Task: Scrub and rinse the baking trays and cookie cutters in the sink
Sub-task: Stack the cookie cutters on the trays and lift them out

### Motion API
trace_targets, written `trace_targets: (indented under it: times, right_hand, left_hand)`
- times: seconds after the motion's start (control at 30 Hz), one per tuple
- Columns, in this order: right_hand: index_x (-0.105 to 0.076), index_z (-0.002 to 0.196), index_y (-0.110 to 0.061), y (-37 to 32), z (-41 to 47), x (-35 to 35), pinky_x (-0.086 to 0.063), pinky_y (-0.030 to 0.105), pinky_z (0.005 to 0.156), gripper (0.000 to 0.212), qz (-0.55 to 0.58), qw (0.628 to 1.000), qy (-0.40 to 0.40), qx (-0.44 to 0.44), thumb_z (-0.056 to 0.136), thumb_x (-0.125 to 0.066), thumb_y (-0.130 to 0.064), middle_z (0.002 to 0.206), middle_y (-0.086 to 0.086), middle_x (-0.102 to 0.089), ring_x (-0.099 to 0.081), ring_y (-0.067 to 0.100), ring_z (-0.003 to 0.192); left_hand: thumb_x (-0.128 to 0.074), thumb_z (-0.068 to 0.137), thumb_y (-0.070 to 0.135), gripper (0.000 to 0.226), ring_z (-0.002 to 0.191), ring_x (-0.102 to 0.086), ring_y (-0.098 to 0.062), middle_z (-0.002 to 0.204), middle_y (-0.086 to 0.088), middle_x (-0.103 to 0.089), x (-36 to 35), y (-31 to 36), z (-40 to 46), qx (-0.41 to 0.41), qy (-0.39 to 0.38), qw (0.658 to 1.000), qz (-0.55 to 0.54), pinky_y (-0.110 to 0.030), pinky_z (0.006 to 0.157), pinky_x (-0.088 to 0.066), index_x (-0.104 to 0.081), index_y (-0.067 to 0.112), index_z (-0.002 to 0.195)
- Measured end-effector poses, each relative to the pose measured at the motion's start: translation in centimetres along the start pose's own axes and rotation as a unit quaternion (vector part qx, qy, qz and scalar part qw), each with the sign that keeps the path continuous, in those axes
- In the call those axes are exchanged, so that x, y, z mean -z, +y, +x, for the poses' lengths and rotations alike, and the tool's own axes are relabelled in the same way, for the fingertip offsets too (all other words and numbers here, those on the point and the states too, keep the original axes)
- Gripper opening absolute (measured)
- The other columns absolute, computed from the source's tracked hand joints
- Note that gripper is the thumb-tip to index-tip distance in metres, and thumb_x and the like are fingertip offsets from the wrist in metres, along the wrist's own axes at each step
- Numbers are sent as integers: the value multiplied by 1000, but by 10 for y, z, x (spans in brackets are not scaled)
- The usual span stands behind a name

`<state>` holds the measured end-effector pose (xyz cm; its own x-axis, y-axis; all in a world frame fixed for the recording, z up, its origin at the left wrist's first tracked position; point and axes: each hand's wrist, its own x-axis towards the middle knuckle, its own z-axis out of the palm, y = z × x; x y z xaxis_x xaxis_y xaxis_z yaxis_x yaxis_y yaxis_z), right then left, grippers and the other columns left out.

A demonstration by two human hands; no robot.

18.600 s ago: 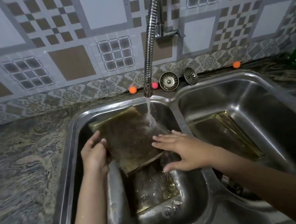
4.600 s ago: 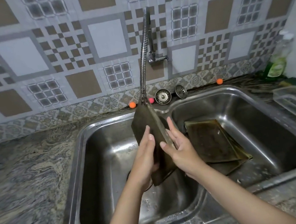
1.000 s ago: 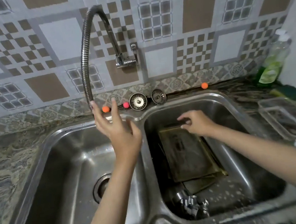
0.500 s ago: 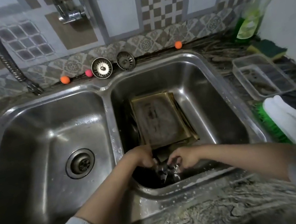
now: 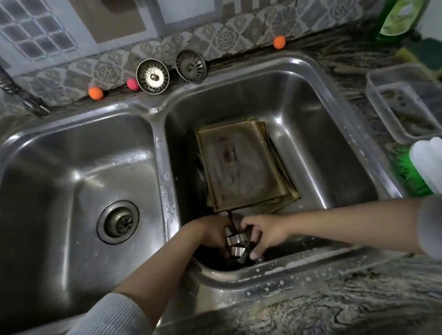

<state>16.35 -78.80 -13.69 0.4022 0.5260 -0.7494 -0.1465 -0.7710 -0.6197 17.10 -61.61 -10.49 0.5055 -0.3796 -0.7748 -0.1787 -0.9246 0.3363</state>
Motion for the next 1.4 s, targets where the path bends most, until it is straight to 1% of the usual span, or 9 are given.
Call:
trace_targets:
  times: [0.2,0.33,0.57,0.73,0.8,0.93,1.1,1.23,1.4]
  right_hand:
    - [-43,109,-20,5,0,-2,-47,21,59,46,32,998,-45,3,78,-77,-21,93,-1,-60,-58,12,81]
    - [-45,105,-28,3,-5,-2,-51,27,65,43,47,998,-39,-3,76,-77,-30,92,-9,-61,-59,9,84]
    - [-51,107,-20,-11,-28,21,-54,35,85,39,101,994,-29,12,77,-77,-24,116,8,-66,-64,17,103]
    - [-53,110,-17,-29,-40,71,-52,31,80,40,85,994,38,51,78,-76,-24,108,6,-68,-64,16,98]
    - [-55,111,-13,-34,-38,92,-51,29,81,44,59,992,82,70,76,-78,-24,100,4,-68,-65,15,92]
    - [-55,105,-12,-33,-18,119,-50,30,83,45,19,986,146,81,71,-82,-24,94,0,-66,-65,22,97]
    - [-54,106,-24,-23,8,121,-49,29,85,48,-36,966,238,96,68,-83,-30,106,-4,-59,-58,15,100]
    - [-50,116,-30,-8,10,120,-52,29,83,53,-22,947,288,142,72,-79,-18,120,-3,-53,-59,15,101]
    - [-46,128,-35,17,11,125,-39,32,100,58,-10,900,428,82,77,-74,-31,134,2,-32,-40,23,125]
  left_hand:
    - [-81,71,23,53,103,-63,-23,112,-1,-64,8,2,-6,23,-11,998,-50,-33,86,-52,-59,13,118]
    - [-82,70,19,54,101,-63,-22,112,-3,-64,10,6,-13,27,-10,998,-61,-33,81,-54,-57,14,117]
    - [-75,73,-6,30,63,-60,-8,73,4,-60,40,13,-23,26,-49,986,-156,-18,49,-50,-57,18,77]
    - [-68,79,-8,26,68,-61,-17,76,-3,-59,88,25,-31,31,29,978,-205,-17,46,-51,-55,12,90]
    - [-72,76,-3,26,80,-63,-24,81,-2,-59,103,28,-28,25,101,975,-195,-22,53,-52,-56,13,90]
    - [-77,72,8,57,100,-56,-20,113,-2,-57,111,26,-8,38,224,959,-172,-25,72,-47,-51,16,121]
    - [-80,69,16,88,120,-48,-20,132,-4,-47,96,14,14,31,272,927,-255,-28,98,-42,-29,10,140]
    - [-69,79,11,63,118,-50,-20,125,-4,-51,90,1,22,58,334,903,-264,-22,91,-37,-40,8,134]
    - [-57,87,46,65,137,-29,-36,148,-15,-30,76,-18,48,116,315,887,-318,-42,113,-28,-33,25,143]
